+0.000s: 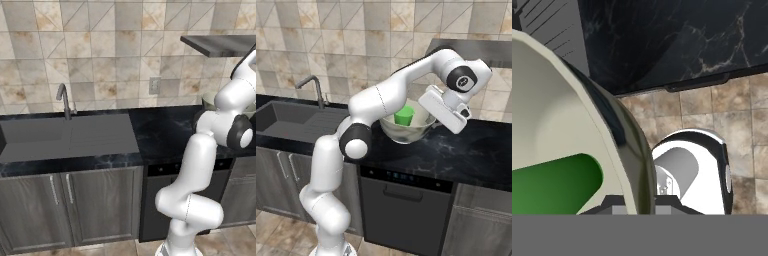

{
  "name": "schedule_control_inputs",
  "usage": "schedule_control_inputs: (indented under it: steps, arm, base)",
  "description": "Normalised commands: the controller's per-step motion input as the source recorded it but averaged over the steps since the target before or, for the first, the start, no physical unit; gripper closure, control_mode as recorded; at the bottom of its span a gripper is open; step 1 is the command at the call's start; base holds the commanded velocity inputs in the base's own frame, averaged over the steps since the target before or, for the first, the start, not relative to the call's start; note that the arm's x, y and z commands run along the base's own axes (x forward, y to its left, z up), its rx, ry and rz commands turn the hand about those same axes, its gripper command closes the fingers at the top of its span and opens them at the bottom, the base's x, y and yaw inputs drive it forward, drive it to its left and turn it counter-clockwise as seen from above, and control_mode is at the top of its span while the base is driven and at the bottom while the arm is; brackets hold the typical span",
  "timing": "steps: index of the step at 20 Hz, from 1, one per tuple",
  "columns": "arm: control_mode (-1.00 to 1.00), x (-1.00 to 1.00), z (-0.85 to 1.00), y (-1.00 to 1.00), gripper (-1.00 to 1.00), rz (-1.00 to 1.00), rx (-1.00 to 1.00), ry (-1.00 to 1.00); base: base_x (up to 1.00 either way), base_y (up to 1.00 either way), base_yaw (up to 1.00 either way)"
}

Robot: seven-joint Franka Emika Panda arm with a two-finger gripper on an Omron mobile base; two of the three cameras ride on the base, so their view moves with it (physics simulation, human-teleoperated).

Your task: Place the cup inside the bowl on the dining table and move the bowl to any counter.

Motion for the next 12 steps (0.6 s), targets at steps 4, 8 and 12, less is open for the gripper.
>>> schedule_control_inputs:
  steps: [4, 8, 12]
  arm:
    - [1.00, 0.00, 0.00, 0.00, 1.00, 0.00, 0.00, 0.00]
    - [1.00, 0.00, 0.00, 0.00, 1.00, 0.00, 0.00, 0.00]
    - [1.00, 0.00, 0.00, 0.00, 1.00, 0.00, 0.00, 0.00]
  base:
    - [0.00, 0.00, 0.00]
    - [0.00, 0.00, 0.00]
    - [0.00, 0.00, 0.00]
